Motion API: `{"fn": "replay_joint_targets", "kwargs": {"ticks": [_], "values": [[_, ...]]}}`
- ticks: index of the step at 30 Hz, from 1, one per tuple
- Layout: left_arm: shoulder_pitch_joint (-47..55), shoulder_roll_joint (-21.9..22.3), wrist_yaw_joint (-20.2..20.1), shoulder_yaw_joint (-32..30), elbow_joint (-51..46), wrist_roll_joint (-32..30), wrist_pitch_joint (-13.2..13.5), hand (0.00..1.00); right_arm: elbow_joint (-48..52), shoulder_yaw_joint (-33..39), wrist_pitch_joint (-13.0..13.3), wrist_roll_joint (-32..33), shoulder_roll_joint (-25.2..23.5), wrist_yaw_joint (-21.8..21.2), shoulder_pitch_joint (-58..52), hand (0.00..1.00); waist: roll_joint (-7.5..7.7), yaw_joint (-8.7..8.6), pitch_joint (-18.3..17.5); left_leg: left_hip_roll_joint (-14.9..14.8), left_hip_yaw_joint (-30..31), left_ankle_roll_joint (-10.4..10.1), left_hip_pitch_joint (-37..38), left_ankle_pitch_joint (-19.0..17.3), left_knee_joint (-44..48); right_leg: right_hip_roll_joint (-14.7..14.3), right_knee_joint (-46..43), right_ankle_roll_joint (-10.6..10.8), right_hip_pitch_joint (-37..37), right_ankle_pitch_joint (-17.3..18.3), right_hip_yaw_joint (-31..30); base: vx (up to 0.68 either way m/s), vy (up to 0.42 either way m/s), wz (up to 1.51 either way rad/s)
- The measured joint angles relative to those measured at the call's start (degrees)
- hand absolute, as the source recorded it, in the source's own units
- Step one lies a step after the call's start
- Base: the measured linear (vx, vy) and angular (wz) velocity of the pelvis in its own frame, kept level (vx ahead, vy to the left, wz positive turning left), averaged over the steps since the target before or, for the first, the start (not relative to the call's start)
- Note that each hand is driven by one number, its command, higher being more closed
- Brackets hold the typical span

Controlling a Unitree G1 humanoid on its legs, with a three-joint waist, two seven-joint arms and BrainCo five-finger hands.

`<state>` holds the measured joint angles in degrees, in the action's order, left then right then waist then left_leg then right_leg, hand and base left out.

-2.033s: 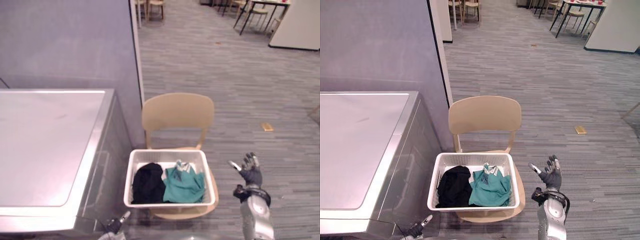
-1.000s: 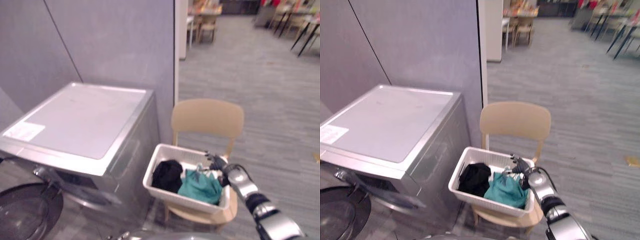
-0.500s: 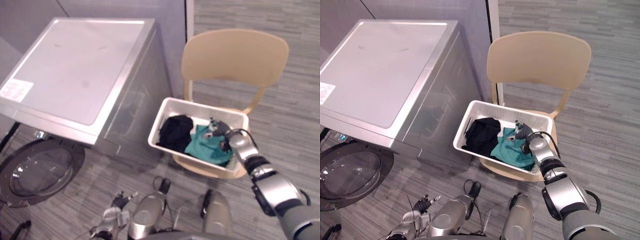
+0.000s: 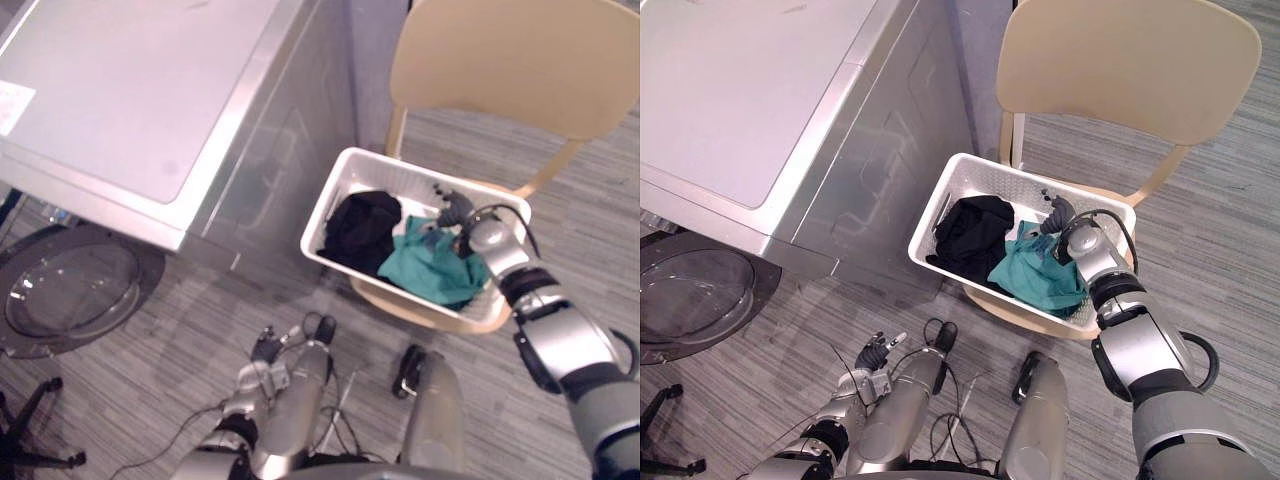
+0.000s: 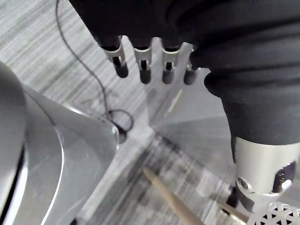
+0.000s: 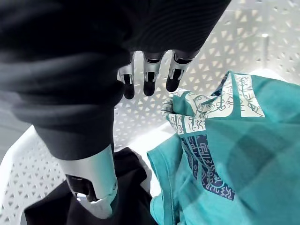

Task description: Pick up the laundry basket with both hands and put the clothes into the washing machine.

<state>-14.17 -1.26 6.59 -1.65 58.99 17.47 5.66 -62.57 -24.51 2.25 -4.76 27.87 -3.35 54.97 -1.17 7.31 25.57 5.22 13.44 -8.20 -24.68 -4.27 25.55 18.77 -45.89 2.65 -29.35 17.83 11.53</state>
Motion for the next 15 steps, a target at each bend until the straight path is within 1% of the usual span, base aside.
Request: {"fn": "replay_joint_targets", "kwargs": {"ticks": [3,4,8,10,12,15], "values": [[-0.5,-0.2,0.0,-1.3,0.0,0.4,0.0,0.00,1.6,-2.1,0.2,-1.6,0.6,-0.8,0.0,0.00,0.59,-0.04,0.3,-0.7,-0.5,0.1,-1.4,-1.6,2.7,-0.9,-0.2,0.0,-0.3,0.0,-0.1,-0.02,0.044,-0.16],[-1.0,-0.1,-0.1,-1.3,0.0,0.5,0.2,0.00,3.2,-3.8,0.3,-1.8,1.9,-1.5,0.0,0.00,0.82,0.08,0.5,-0.9,-1.0,0.4,-2.3,-2.0,3.7,-1.1,-0.6,0.0,-1.2,0.0,-0.5,-0.02,0.038,-0.10],[-1.7,-0.2,-0.1,-2.0,0.1,1.1,0.5,0.00,5.3,-7.8,1.1,-2.1,4.0,-3.5,-0.2,0.00,1.13,0.09,0.6,-1.2,-1.3,0.4,-4.3,-2.8,5.7,-1.6,-1.2,-0.1,-2.5,0.0,-0.8,-0.02,0.029,-0.06],[-2.4,-0.2,-0.2,-3.0,0.0,2.0,0.5,0.00,6.5,-10.0,1.6,-2.0,5.0,-5.6,-0.5,0.00,1.82,0.16,1.0,-1.4,-1.2,0.3,-5.4,-3.2,6.7,-1.8,-1.6,-0.3,-3.3,0.1,-0.6,0.00,0.000,0.00],[-3.3,-0.1,-0.3,-3.0,0.0,2.3,0.6,0.00,8.9,-11.3,2.2,-1.4,6.9,-7.0,-1.7,0.00,2.04,0.42,1.1,-1.4,-1.1,0.4,-6.9,-3.3,7.6,-1.9,-2.0,-0.3,-4.5,0.1,-0.5,-0.02,0.006,0.04],[-4.5,-0.1,-0.3,-3.0,0.0,3.4,0.9,0.00,10.2,-12.1,2.9,-1.3,8.8,-8.0,-3.8,0.00,2.39,0.96,1.3,-1.6,-0.9,0.4,-9.3,-3.7,9.1,-2.2,-2.3,-0.3,-6.1,0.1,-0.2,-0.02,0.021,0.04]]}}
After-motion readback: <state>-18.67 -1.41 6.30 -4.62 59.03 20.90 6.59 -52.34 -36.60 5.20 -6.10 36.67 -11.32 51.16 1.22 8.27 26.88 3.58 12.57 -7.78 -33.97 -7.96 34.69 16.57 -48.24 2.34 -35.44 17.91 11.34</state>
